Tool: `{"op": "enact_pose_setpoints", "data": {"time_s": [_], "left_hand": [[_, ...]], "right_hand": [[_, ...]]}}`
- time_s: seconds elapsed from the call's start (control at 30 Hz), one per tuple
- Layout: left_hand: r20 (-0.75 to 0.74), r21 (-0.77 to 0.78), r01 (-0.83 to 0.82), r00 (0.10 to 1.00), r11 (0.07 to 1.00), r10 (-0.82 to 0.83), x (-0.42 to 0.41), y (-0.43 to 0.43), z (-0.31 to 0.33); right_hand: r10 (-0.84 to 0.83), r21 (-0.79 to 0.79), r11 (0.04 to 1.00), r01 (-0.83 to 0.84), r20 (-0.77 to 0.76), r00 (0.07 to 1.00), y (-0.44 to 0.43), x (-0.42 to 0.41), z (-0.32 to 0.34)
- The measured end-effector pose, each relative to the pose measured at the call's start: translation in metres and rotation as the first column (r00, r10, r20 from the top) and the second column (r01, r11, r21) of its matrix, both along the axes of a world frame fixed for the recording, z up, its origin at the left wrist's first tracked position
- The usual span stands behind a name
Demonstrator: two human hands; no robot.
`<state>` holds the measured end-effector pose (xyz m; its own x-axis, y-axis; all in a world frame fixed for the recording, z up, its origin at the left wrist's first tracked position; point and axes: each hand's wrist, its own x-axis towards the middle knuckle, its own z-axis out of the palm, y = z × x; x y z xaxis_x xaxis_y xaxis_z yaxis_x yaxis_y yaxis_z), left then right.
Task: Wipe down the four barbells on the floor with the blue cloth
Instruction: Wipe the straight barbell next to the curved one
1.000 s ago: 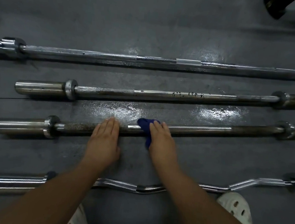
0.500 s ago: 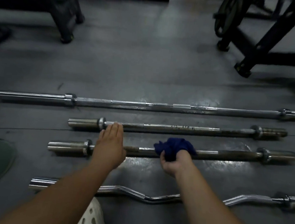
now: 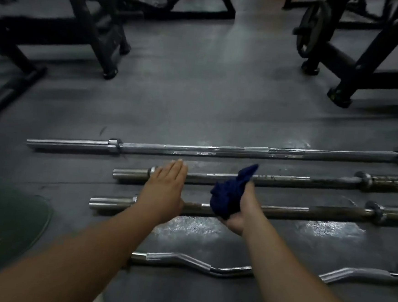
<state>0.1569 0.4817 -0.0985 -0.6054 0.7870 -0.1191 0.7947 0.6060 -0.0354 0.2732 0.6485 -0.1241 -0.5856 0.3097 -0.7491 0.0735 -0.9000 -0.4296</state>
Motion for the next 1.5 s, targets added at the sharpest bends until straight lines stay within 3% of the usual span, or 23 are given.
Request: {"op": "enact_pose_setpoints", "data": {"time_s": [0.1,0.2,0.3,0.4,0.53,0.7,0.87,0.97,1.03,1.13,1.2,1.3,1.37,1.4,1.5], "left_hand": [[0.02,-0.029,0.029,0.999,0.999,-0.029,-0.025,-0.018,-0.023],[0.066,-0.048,-0.046,0.997,0.998,0.049,-0.047,-0.038,-0.061],[0.117,-0.084,-0.121,0.984,0.989,0.131,-0.056,-0.053,-0.104],[0.193,-0.096,-0.122,0.971,0.988,0.139,-0.06,-0.053,-0.135],[0.241,-0.073,-0.136,0.959,0.988,0.15,-0.073,-0.049,-0.168],[0.195,-0.05,-0.13,0.971,0.99,0.137,-0.082,-0.06,-0.196],[0.144,-0.083,-0.086,0.985,0.993,0.097,-0.087,-0.071,-0.213],[0.119,-0.085,-0.069,0.99,0.994,0.079,-0.09,-0.071,-0.213],[0.113,-0.094,-0.075,0.99,0.993,0.085,-0.09,-0.071,-0.213],[0.117,-0.105,-0.07,0.99,0.992,0.083,-0.09,-0.074,-0.211],[0.109,-0.127,-0.049,0.992,0.991,0.063,-0.091,-0.078,-0.212],[0.087,-0.097,-0.054,0.994,0.994,0.063,-0.092,-0.083,-0.214],[0.084,-0.109,-0.045,0.995,0.993,0.054,-0.091,-0.086,-0.213],[0.088,-0.119,-0.038,0.995,0.992,0.048,-0.09,-0.088,-0.213],[0.091,-0.123,-0.037,0.995,0.992,0.048,-0.089,-0.09,-0.214]], "right_hand": [[0.053,0.117,0.991,-0.063,0.08,0.995,-0.013,-0.02,-0.027],[0.046,0.356,0.925,-0.134,0.244,0.969,-0.025,-0.041,-0.065],[0.036,0.627,0.704,-0.332,0.436,0.899,-0.031,-0.051,-0.096],[0.003,0.765,0.449,-0.462,0.516,0.857,-0.03,-0.054,-0.122],[-0.086,0.803,0.218,-0.555,0.582,0.809,-0.017,-0.06,-0.153],[-0.222,0.756,0.144,-0.639,0.654,0.724,-0.022,-0.082,-0.191],[-0.083,0.689,-0.213,-0.692,0.693,0.716,-0.099,-0.13,-0.204],[-0.029,0.659,-0.375,-0.652,0.695,0.718,-0.08,-0.122,-0.2],[-0.074,0.65,-0.333,-0.683,0.704,0.706,-0.05,-0.1,-0.197],[-0.272,0.711,-0.037,-0.703,0.669,0.691,-0.038,-0.085,-0.196],[-0.262,0.694,-0.095,-0.714,0.674,0.69,-0.067,-0.106,-0.198],[-0.029,0.679,-0.302,-0.669,0.695,0.718,-0.096,-0.136,-0.191],[0.062,0.67,-0.344,-0.658,0.716,0.696,-0.076,-0.134,-0.189],[0.023,0.67,-0.322,-0.669,0.712,0.702,-0.061,-0.126,-0.191],[-0.259,0.714,-0.062,-0.697,0.663,0.702,-0.041,-0.103,-0.191]]}}
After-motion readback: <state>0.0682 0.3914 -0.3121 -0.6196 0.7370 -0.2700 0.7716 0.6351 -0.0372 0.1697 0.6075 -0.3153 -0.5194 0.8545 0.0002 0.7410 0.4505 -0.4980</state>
